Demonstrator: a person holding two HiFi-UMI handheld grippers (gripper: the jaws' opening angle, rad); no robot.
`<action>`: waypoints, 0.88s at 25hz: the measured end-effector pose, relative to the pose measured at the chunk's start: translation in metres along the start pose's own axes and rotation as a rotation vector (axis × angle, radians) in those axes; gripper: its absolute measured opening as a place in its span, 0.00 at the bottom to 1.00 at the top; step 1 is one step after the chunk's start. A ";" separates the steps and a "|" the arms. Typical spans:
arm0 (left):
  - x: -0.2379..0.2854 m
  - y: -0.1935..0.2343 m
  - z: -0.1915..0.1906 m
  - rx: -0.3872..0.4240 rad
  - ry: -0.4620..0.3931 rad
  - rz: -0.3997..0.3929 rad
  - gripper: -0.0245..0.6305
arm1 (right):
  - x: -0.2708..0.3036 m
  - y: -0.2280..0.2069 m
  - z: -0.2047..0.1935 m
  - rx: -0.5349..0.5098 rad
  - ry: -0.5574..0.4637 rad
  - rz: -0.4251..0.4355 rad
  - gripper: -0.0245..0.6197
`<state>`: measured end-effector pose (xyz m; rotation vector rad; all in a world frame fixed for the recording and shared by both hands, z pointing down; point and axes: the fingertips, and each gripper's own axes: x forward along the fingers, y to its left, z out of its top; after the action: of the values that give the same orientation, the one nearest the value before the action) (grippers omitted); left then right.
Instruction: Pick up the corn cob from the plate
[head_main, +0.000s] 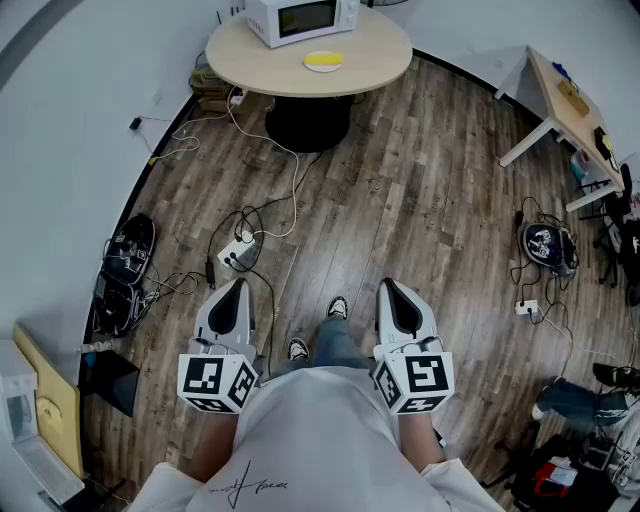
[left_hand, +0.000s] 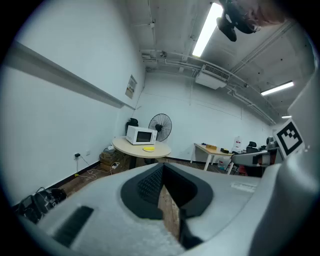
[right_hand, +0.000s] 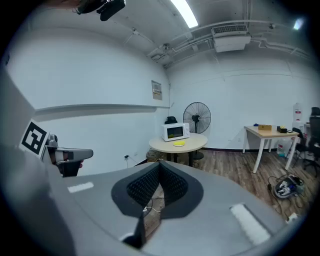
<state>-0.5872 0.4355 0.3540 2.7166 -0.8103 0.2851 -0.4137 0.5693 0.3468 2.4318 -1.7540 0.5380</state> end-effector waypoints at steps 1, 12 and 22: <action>0.005 -0.002 0.001 -0.007 0.003 0.003 0.02 | 0.003 -0.004 0.001 0.000 0.005 0.004 0.05; 0.073 -0.025 0.016 0.019 0.016 0.057 0.02 | 0.045 -0.056 0.022 0.095 -0.033 0.119 0.05; 0.149 -0.056 0.017 0.073 0.045 0.032 0.02 | 0.087 -0.099 0.043 0.019 -0.086 0.203 0.05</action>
<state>-0.4317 0.3993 0.3660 2.7557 -0.8473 0.3894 -0.2875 0.5119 0.3484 2.3362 -2.0541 0.4759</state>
